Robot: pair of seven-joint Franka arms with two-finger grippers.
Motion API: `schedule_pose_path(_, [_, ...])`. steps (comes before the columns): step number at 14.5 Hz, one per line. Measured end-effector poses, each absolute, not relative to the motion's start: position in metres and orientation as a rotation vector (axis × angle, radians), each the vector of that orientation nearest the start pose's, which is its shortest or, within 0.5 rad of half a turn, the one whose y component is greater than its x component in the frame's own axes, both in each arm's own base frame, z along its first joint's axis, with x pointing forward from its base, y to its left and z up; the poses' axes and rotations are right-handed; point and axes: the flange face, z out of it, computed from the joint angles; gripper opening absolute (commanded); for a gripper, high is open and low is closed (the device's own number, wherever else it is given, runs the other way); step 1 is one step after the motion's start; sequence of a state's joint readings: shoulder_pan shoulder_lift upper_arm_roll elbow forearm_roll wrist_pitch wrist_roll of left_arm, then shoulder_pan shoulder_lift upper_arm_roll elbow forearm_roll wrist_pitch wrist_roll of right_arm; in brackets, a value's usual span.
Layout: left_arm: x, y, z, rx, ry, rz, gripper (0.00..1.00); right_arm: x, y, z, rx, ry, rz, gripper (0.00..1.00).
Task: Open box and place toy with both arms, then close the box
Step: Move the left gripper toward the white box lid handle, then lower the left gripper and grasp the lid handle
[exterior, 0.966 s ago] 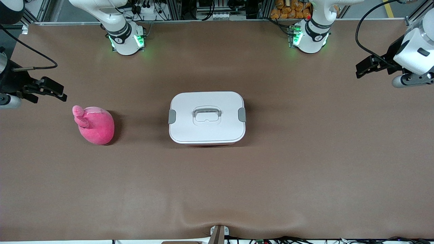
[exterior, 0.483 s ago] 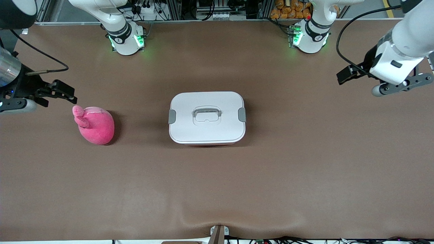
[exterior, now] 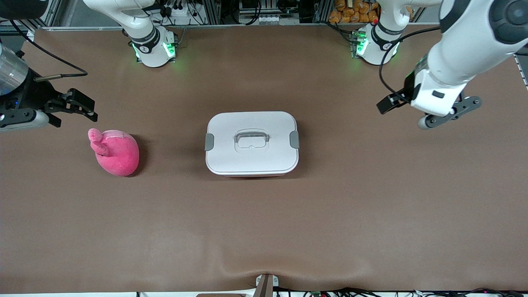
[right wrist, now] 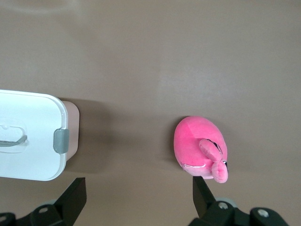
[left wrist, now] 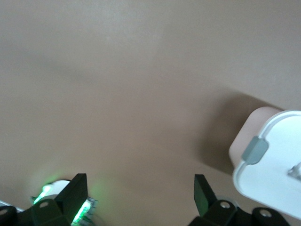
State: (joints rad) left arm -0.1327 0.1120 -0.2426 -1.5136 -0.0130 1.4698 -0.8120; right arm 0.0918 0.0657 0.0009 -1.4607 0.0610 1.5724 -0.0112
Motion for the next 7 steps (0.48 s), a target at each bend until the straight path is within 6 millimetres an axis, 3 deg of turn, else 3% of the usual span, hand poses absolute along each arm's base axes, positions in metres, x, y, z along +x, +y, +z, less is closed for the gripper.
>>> schedule_pose_path(4, [0.529, -0.270, 0.562, -2.961, -0.869, 0.195, 1.00, 0.573, 0.027, 0.638, -3.105, -0.086, -0.030, 1.00])
schedule_pose_path(7, [0.517, -0.322, 0.544, -2.917, -1.039, 0.171, 1.00, 0.573, 0.003, 0.606, -3.123, -0.025, 0.192, 1.00])
